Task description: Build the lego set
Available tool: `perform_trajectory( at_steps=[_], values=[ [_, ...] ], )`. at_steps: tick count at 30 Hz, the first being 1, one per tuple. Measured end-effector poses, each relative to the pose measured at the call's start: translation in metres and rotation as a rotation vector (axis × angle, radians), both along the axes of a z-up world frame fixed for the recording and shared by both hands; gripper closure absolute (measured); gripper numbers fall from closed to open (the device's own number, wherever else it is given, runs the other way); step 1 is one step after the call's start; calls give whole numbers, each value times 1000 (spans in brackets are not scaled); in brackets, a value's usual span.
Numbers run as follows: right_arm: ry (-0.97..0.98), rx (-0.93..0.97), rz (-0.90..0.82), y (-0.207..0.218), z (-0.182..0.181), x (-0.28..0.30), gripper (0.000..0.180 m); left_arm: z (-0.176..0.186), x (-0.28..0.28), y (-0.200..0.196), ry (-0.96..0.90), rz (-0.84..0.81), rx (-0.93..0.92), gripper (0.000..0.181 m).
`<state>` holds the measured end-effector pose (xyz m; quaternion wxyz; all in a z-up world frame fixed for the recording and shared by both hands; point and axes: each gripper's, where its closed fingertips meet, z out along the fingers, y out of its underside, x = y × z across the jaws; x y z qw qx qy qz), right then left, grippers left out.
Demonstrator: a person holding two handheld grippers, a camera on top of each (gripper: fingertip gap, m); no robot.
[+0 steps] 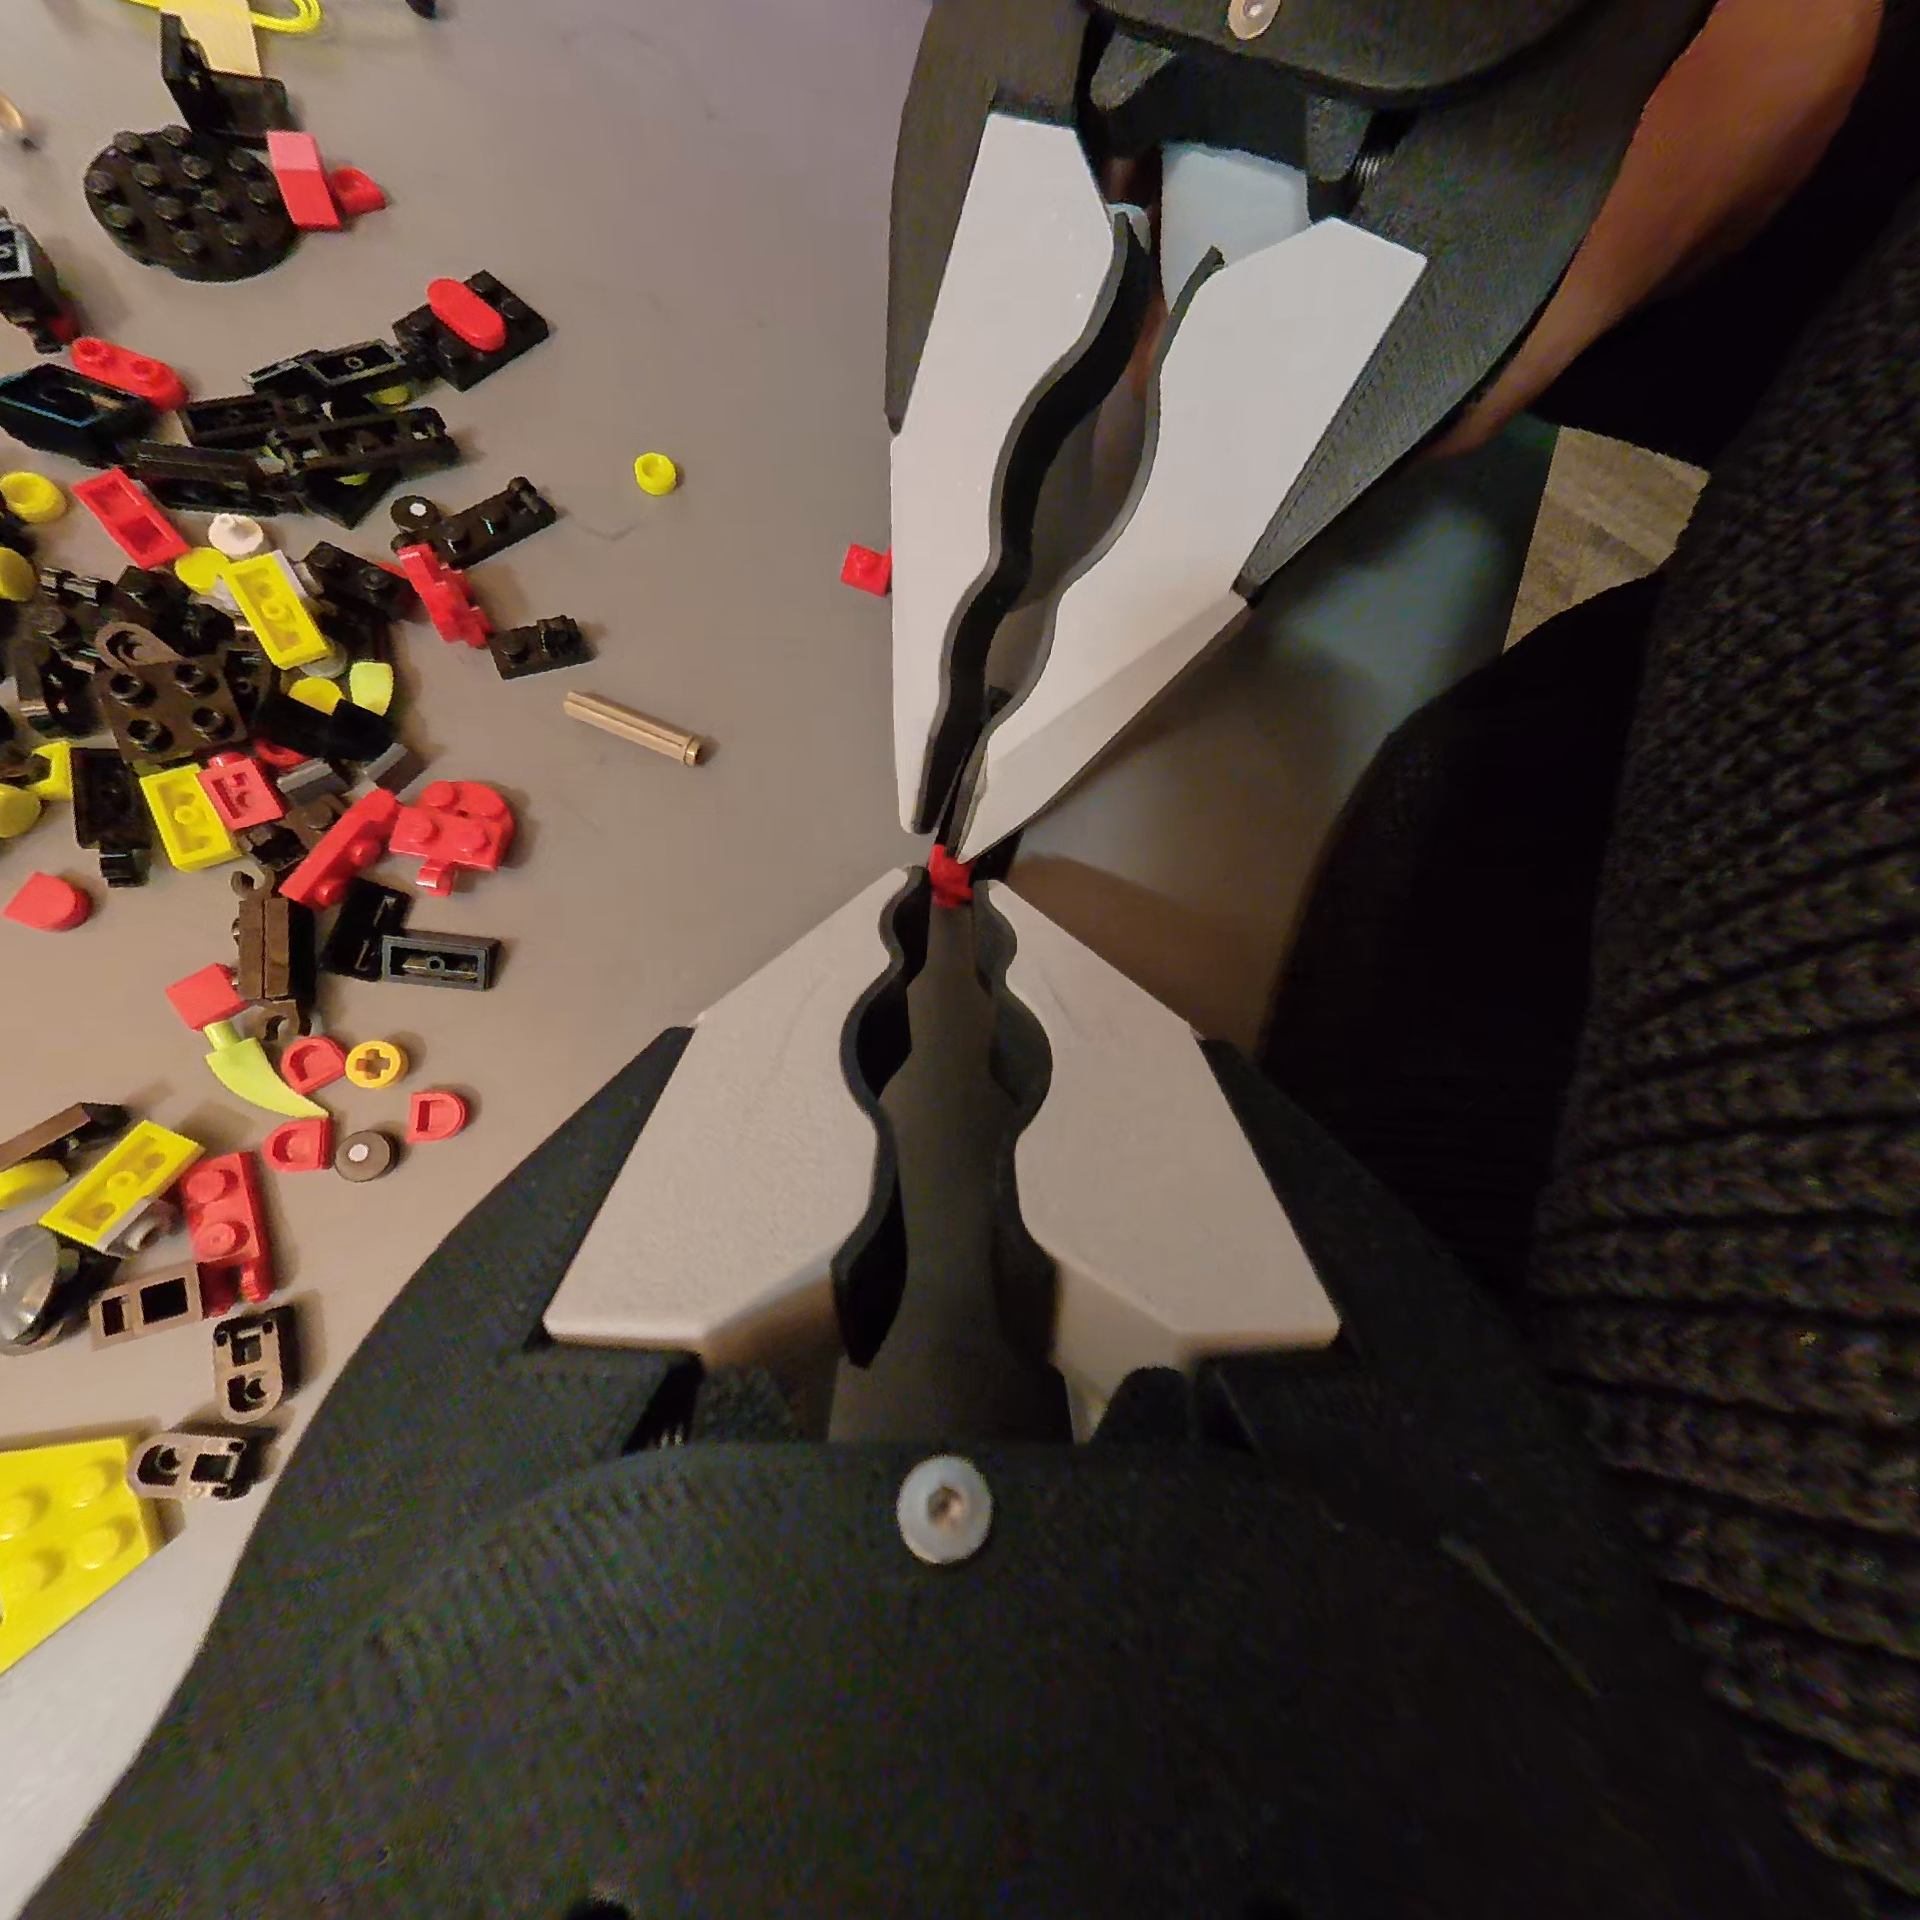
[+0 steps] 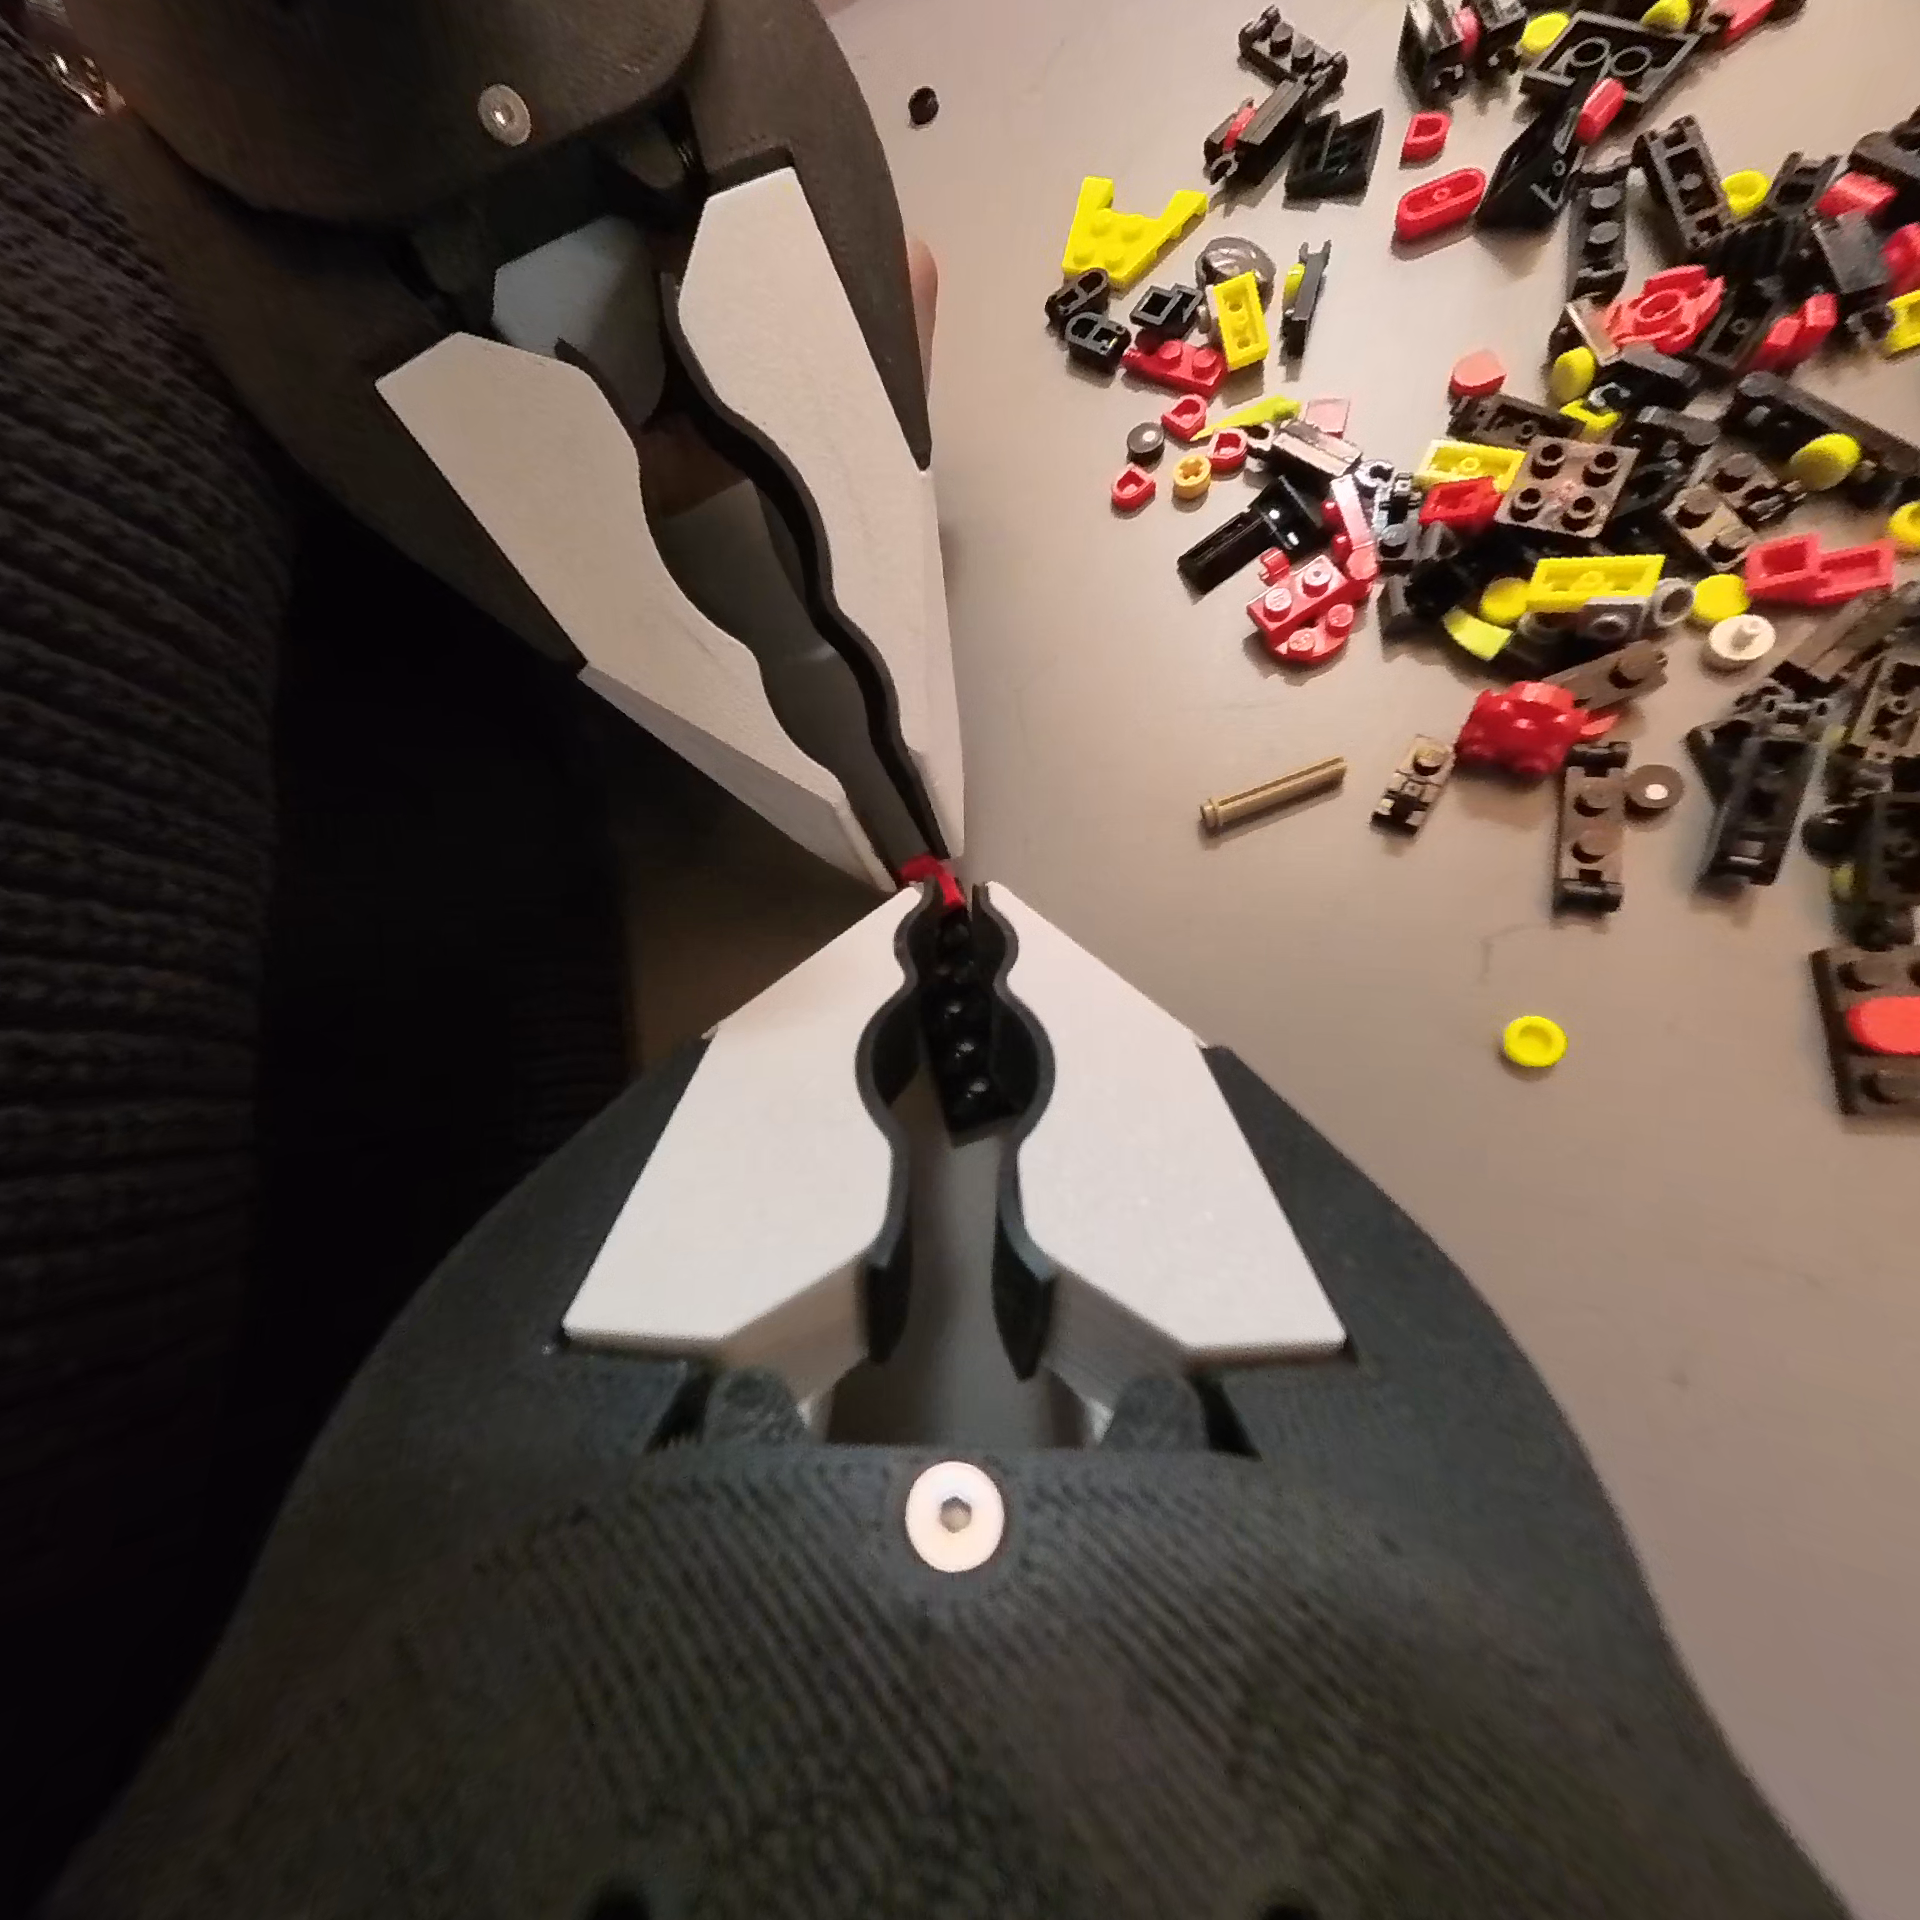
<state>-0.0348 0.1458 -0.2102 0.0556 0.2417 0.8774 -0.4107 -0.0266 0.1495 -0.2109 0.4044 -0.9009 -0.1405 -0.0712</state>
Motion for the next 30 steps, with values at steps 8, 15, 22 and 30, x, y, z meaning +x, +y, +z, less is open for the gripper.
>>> perform_trajectory(
  at_steps=[8, 15, 22, 30],
  values=[
    [9, 27, 2, 2, -3, 0, 177, 1, 0, 0, -29, 4, 9, 176],
    [7, 13, 0, 1, -1, -1, 177, 1, 0, -1, -27, 4, 7, 176],
    [-10, -10, 2, -3, 1, 0, 176, 2, 0, 0, -28, 4, 8, 176],
    [-7, -3, 3, -4, 0, 0, 175, 2, -1, 0, -49, 14, 12, 176]
  ],
)
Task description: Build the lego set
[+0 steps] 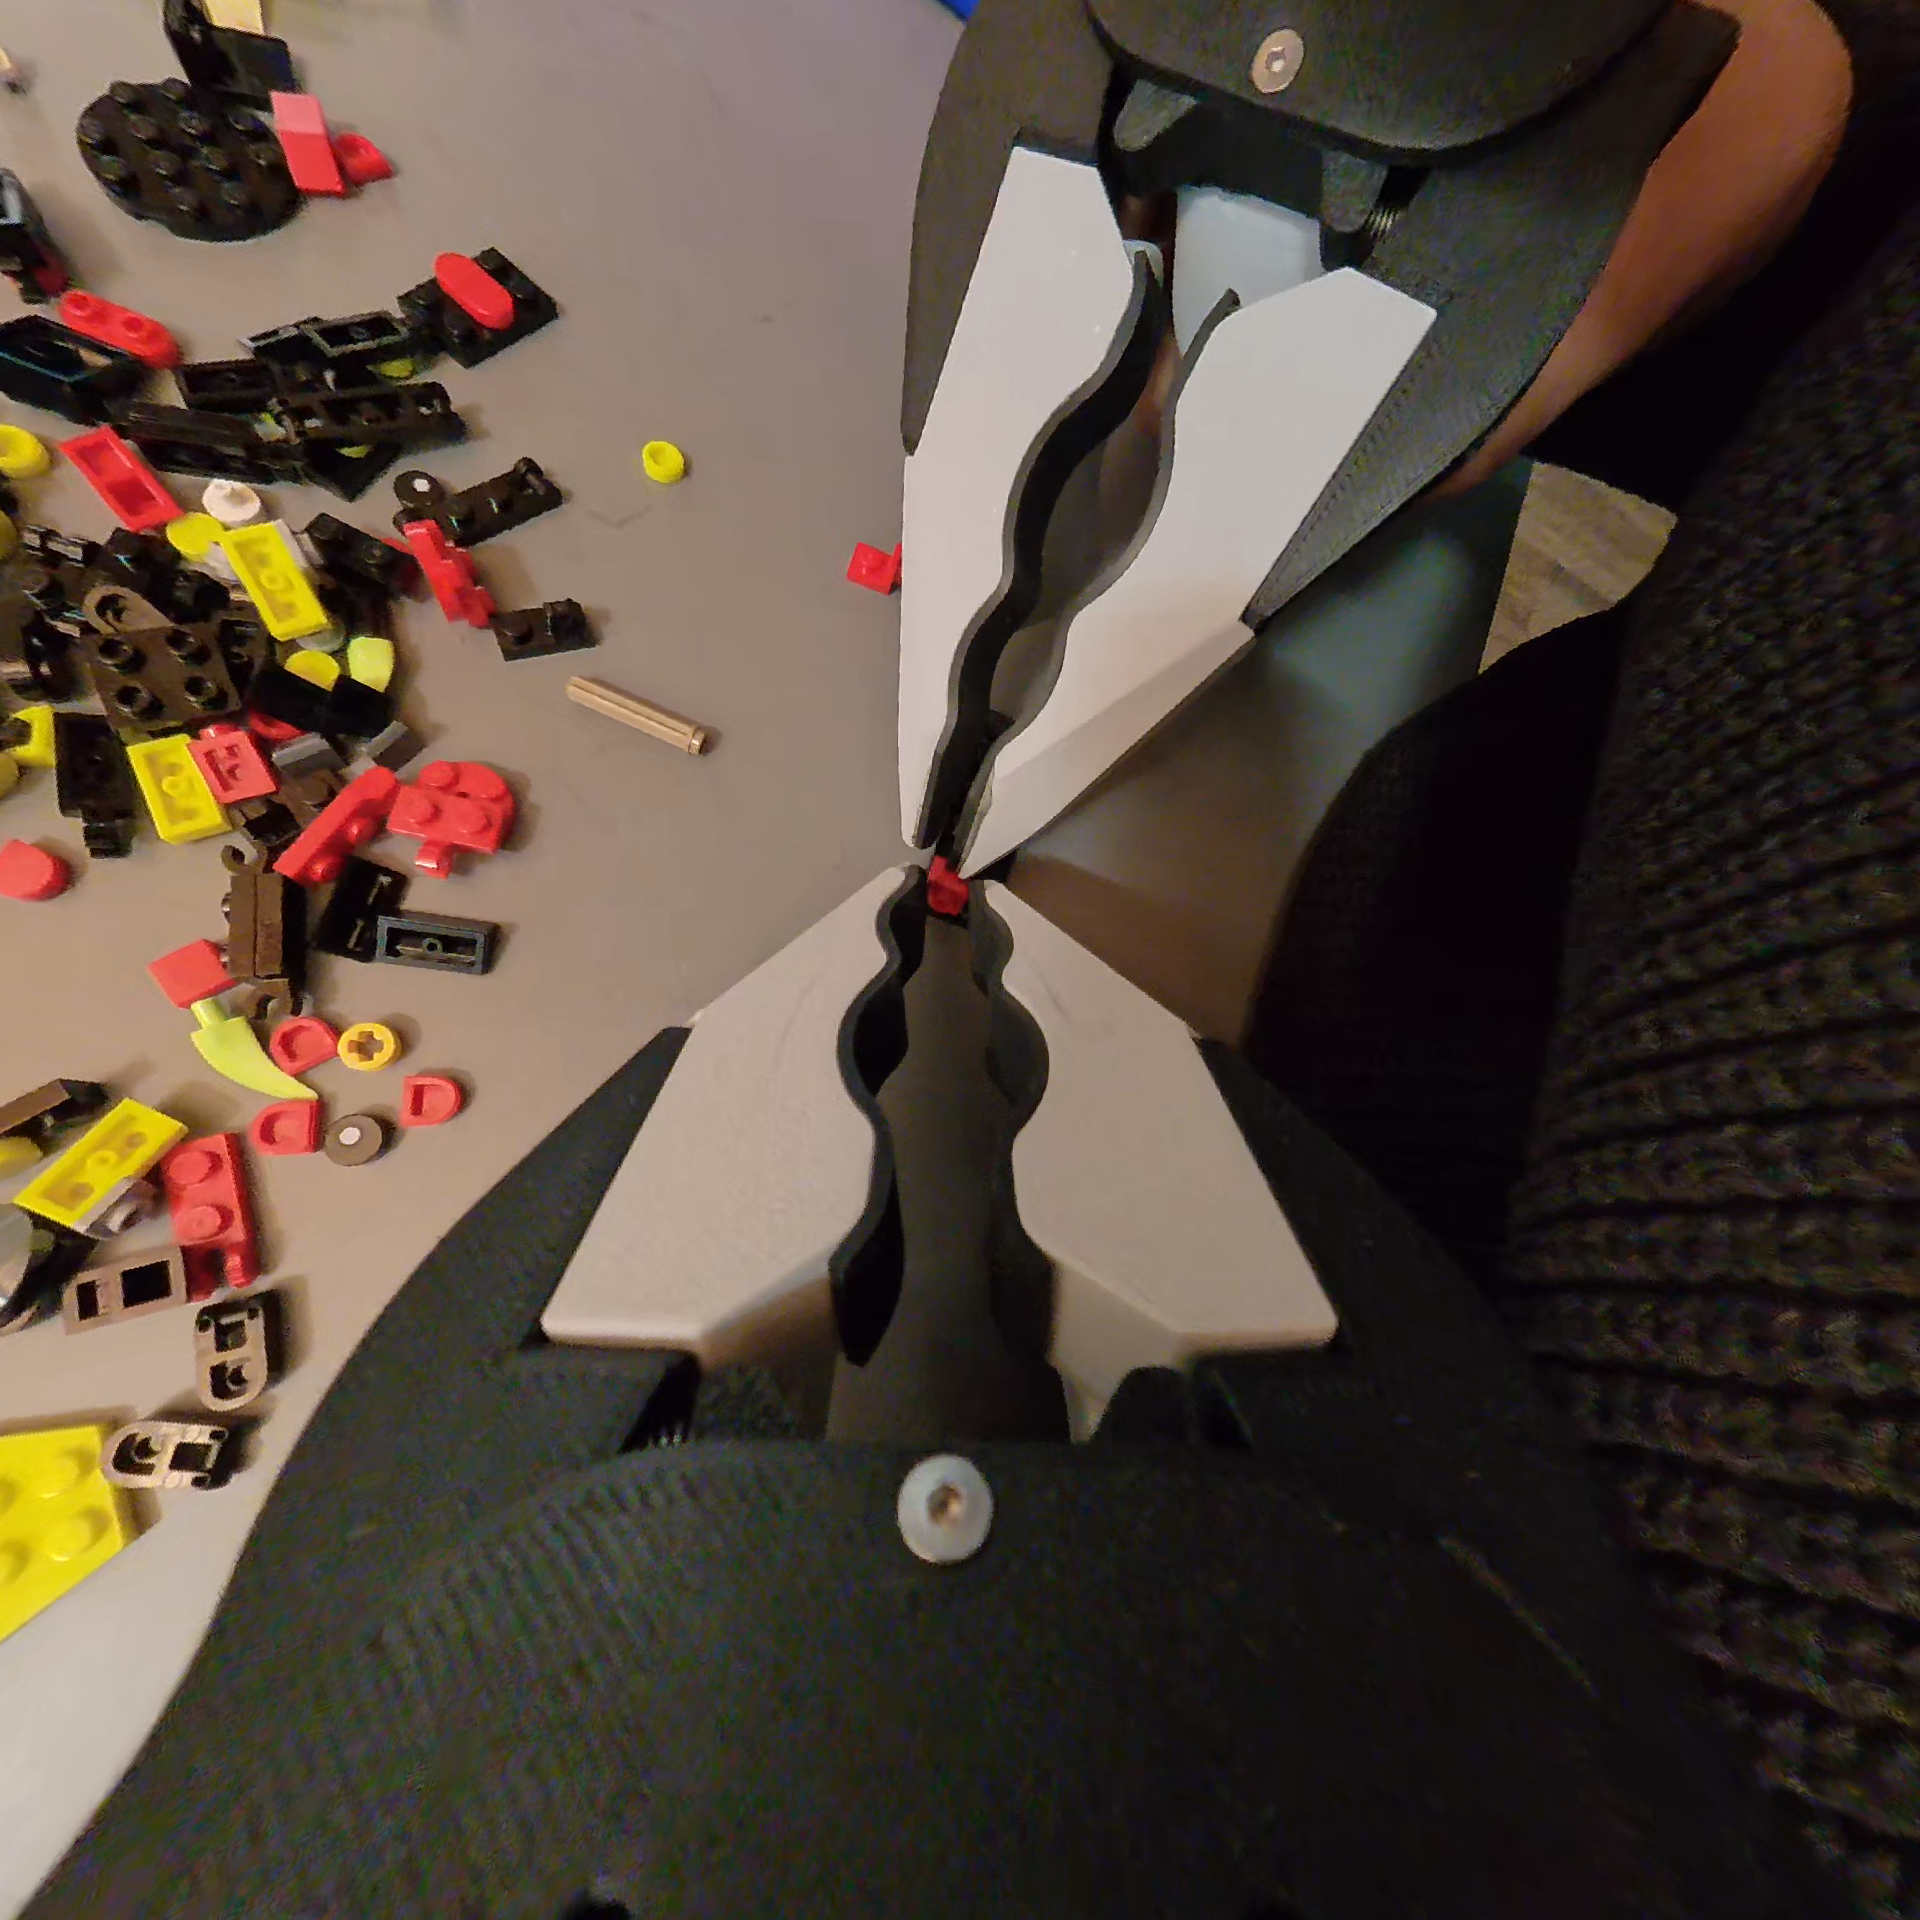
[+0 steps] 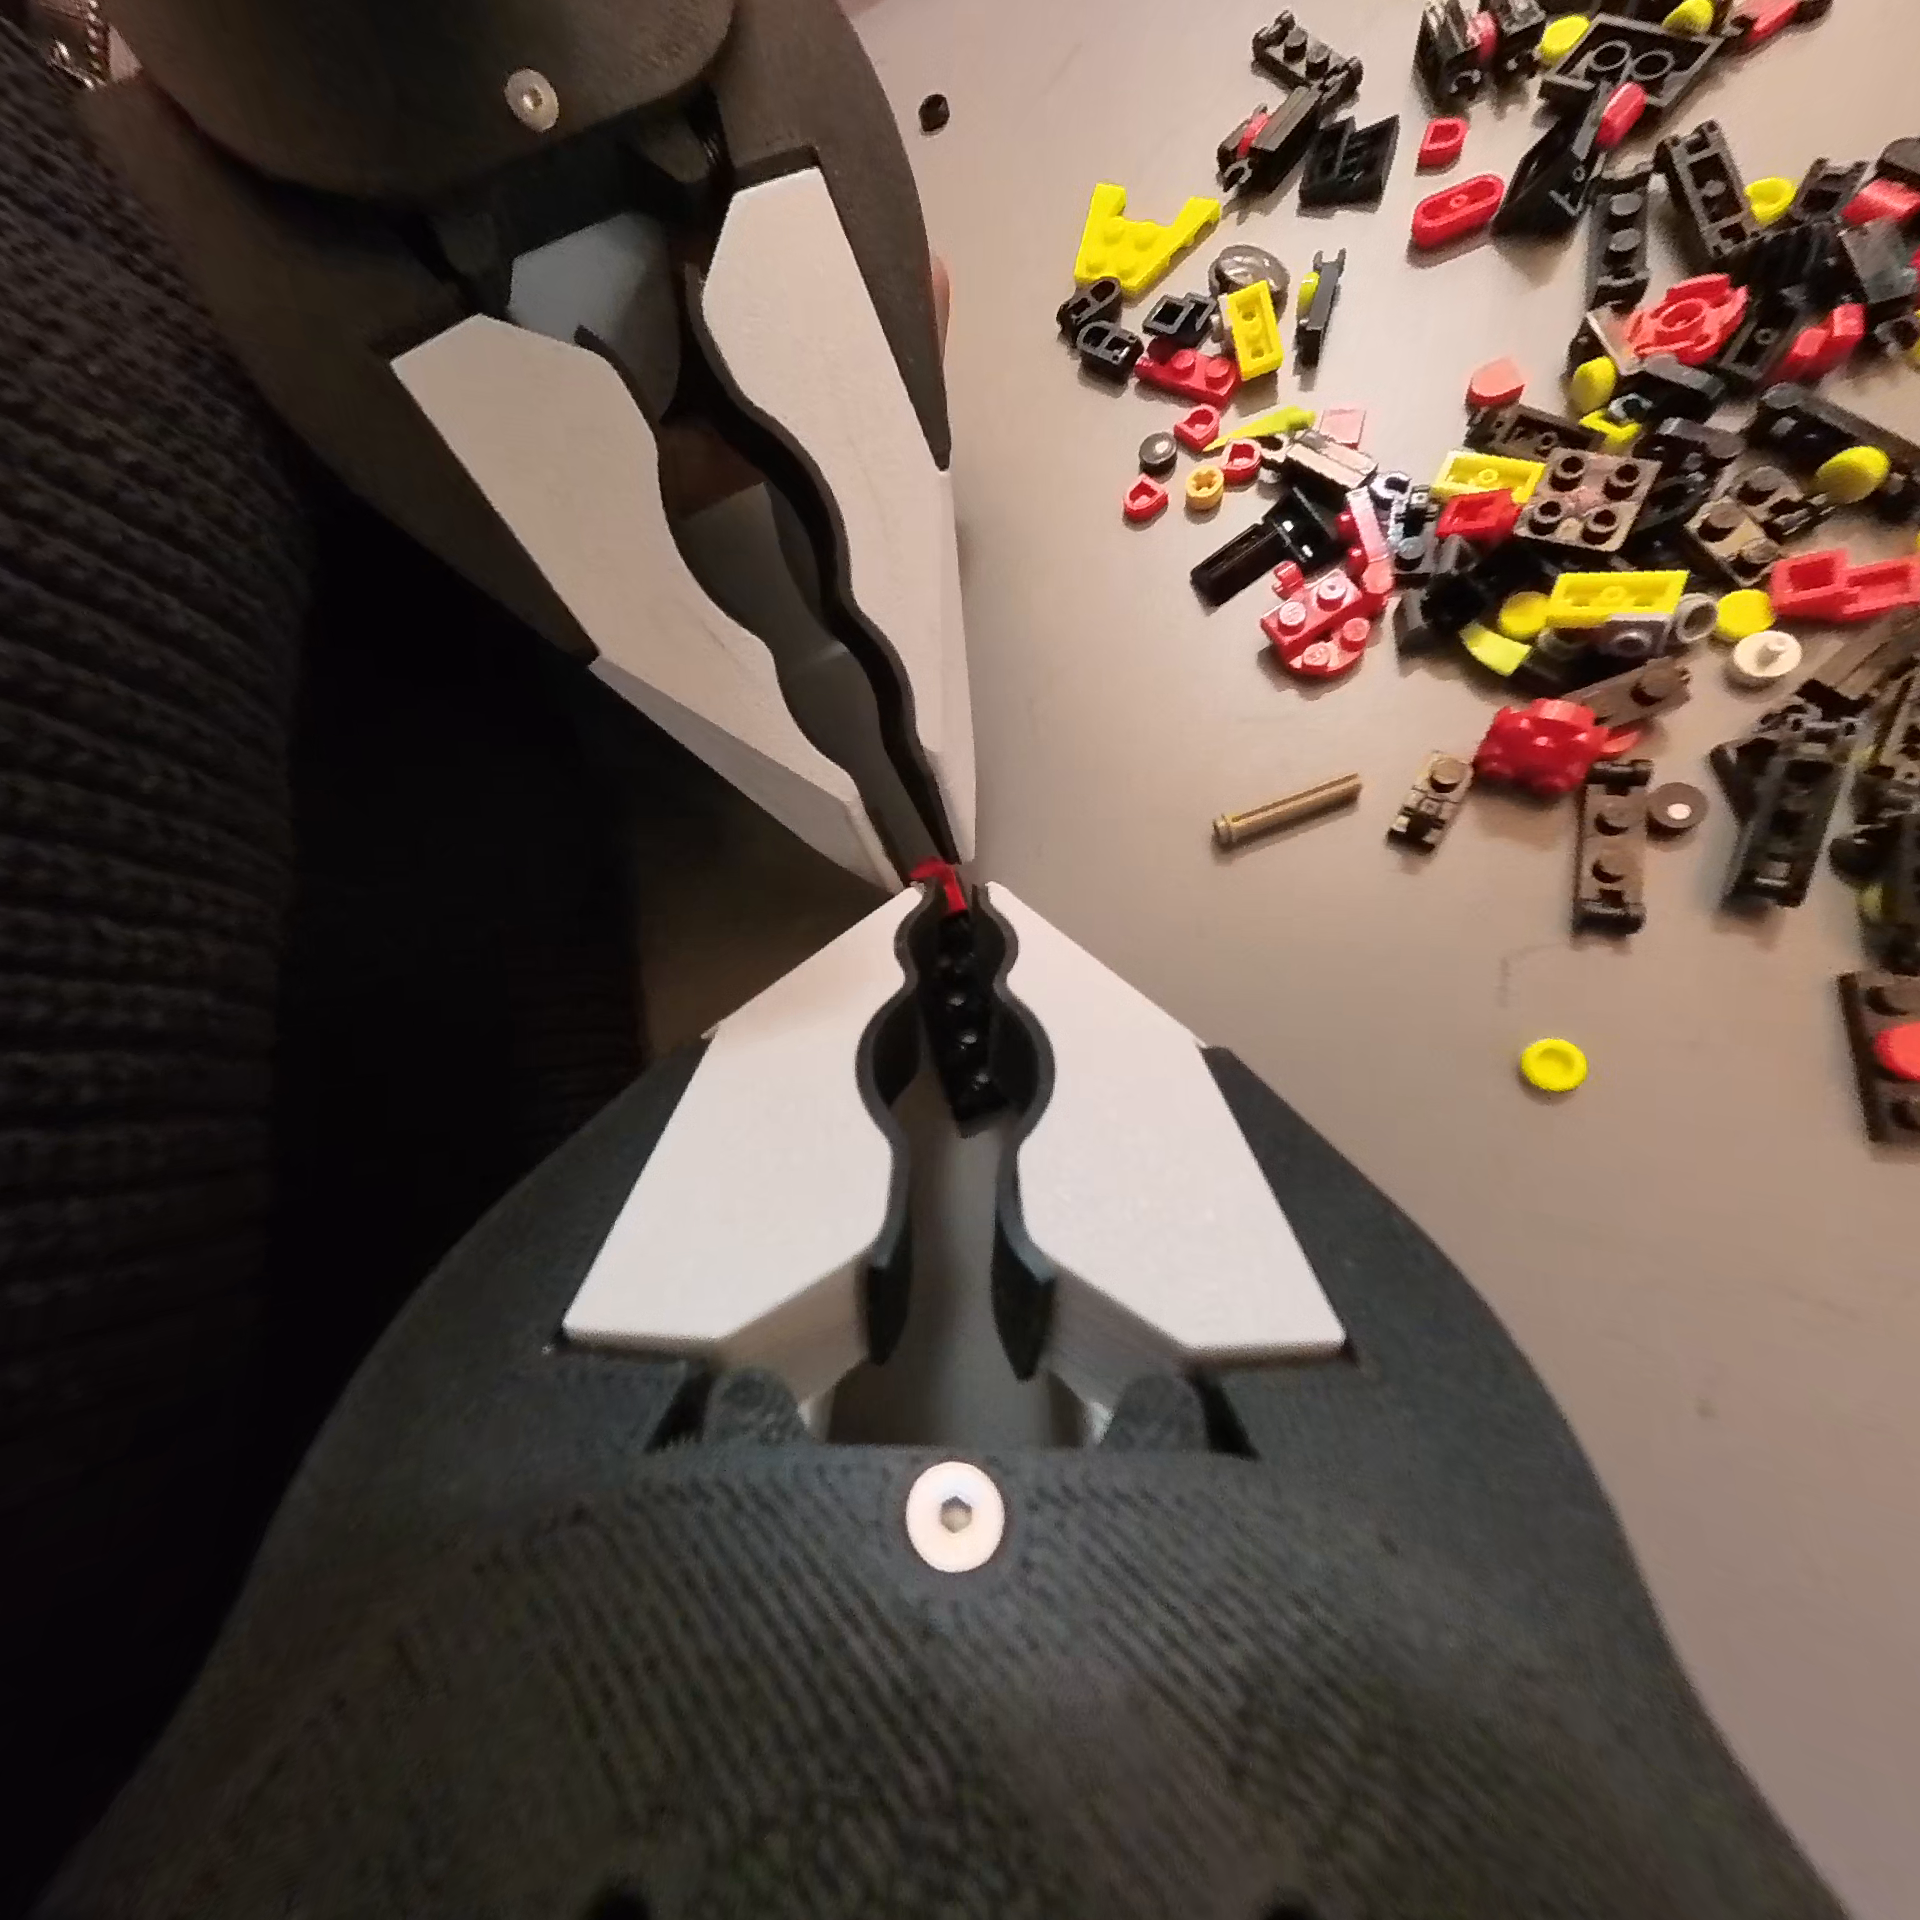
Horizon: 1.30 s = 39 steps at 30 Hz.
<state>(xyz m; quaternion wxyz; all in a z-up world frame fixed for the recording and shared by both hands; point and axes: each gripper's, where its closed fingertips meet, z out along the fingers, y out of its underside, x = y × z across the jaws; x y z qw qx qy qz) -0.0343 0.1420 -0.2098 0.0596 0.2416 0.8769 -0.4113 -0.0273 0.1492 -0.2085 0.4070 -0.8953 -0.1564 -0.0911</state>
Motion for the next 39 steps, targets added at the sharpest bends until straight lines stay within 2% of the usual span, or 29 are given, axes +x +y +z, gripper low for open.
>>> perform_trajectory(
  at_steps=[9, 24, 31, 39],
  values=[
    [-10, -1, -1, -3, 0, 0, 176, 0, 0, -2, -102, 22, 15, 176],
    [6, -10, -6, -3, 2, -2, 177, 0, -1, -4, -78, 14, 1, 176],
    [-98, -182, -74, 3, 21, -8, 177, 3, 0, -4, -70, 12, 11, 176],
    [-113, -148, -63, 3, 14, -5, 176, -2, 0, -6, -64, 9, -12, 176]
  ],
)
